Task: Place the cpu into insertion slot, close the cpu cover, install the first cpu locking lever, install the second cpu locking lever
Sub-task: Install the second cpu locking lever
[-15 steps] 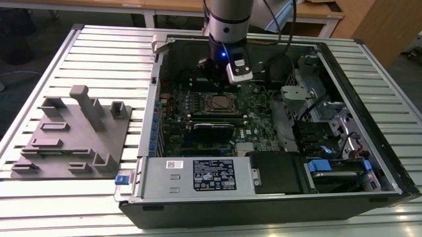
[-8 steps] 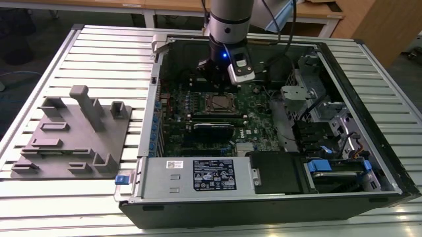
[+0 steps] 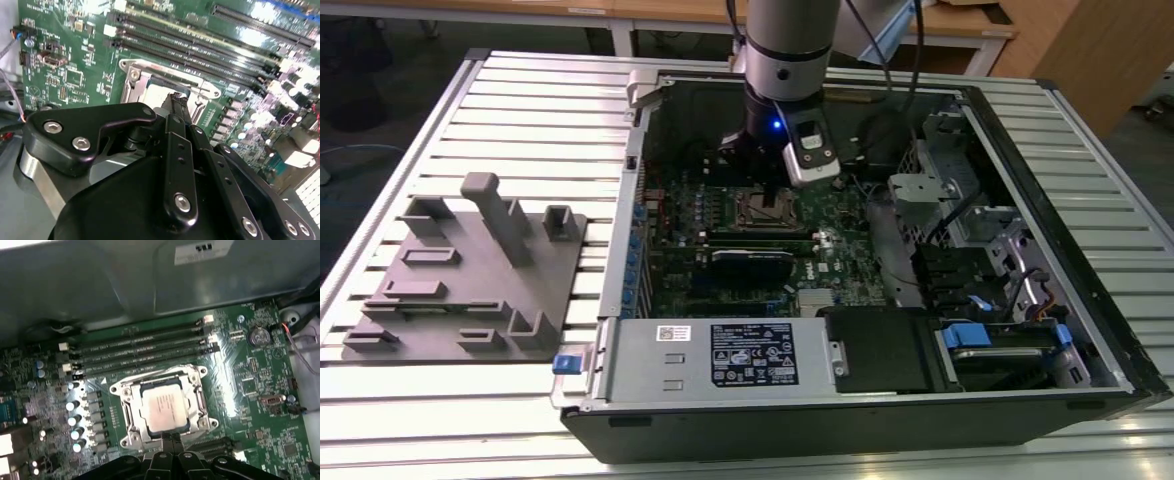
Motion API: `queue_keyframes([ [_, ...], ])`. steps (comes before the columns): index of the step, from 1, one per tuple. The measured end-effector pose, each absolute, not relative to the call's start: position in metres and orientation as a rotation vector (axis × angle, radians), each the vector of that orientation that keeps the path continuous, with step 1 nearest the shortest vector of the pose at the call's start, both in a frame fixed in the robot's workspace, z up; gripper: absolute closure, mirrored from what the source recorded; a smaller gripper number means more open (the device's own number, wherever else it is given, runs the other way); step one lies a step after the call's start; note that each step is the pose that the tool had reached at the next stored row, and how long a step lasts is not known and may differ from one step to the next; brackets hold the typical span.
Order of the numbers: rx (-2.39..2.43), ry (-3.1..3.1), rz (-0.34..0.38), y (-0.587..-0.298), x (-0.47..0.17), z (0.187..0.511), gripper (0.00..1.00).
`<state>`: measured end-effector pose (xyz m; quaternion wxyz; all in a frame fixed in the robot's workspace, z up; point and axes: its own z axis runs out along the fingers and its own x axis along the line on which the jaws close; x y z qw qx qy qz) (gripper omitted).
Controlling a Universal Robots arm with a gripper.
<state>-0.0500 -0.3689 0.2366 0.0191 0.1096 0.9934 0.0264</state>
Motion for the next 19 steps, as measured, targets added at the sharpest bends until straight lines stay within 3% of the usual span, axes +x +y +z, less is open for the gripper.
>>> queue_keyframes([
  [19, 0.34, 3.084, 0.082, -0.389, -0.056, 0.228, 0.9],
])
